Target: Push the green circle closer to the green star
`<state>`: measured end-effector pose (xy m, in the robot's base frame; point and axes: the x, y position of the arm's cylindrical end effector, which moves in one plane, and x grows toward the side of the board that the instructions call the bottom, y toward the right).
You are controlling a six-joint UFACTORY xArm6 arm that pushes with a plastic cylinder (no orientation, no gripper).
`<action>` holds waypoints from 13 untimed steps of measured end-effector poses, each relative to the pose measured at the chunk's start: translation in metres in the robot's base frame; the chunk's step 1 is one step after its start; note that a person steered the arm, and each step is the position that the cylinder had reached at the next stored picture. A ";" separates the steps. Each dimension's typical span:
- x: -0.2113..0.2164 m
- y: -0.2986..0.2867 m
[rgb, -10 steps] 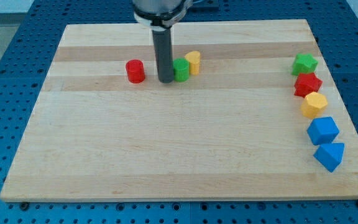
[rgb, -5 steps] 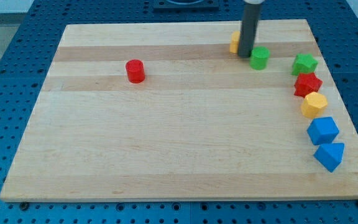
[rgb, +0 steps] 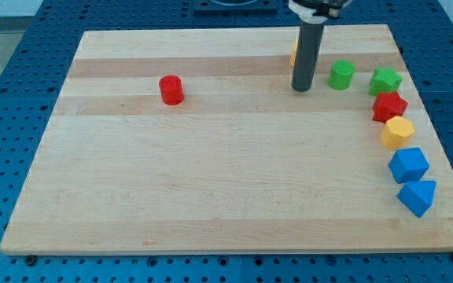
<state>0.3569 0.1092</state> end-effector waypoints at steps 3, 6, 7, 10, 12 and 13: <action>-0.013 0.073; -0.042 0.058; -0.066 0.040; -0.088 0.047; -0.088 0.095; -0.088 0.120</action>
<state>0.2686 0.2294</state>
